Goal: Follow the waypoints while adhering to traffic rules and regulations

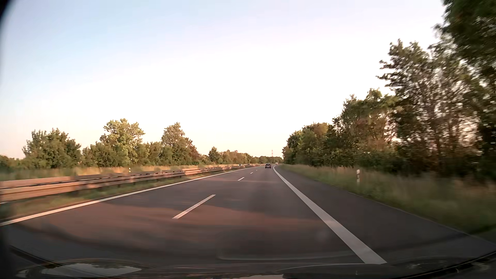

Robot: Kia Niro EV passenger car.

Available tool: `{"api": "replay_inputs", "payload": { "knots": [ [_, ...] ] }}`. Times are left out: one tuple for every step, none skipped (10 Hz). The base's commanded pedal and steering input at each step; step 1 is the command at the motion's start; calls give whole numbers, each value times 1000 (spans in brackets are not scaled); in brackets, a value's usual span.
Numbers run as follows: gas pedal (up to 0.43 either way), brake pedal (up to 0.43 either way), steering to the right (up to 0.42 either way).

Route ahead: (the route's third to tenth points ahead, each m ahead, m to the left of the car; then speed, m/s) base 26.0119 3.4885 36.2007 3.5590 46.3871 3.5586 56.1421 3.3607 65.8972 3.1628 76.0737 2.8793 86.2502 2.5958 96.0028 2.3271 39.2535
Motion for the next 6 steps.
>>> {"api": "replay_inputs", "payload": {
  "knots": [
    [370, 18, 2],
    [370, 18, 2],
    [370, 18, 1],
    [370, 18, 2],
    [370, 18, 1],
    [370, 12, 1]
  ]
}}
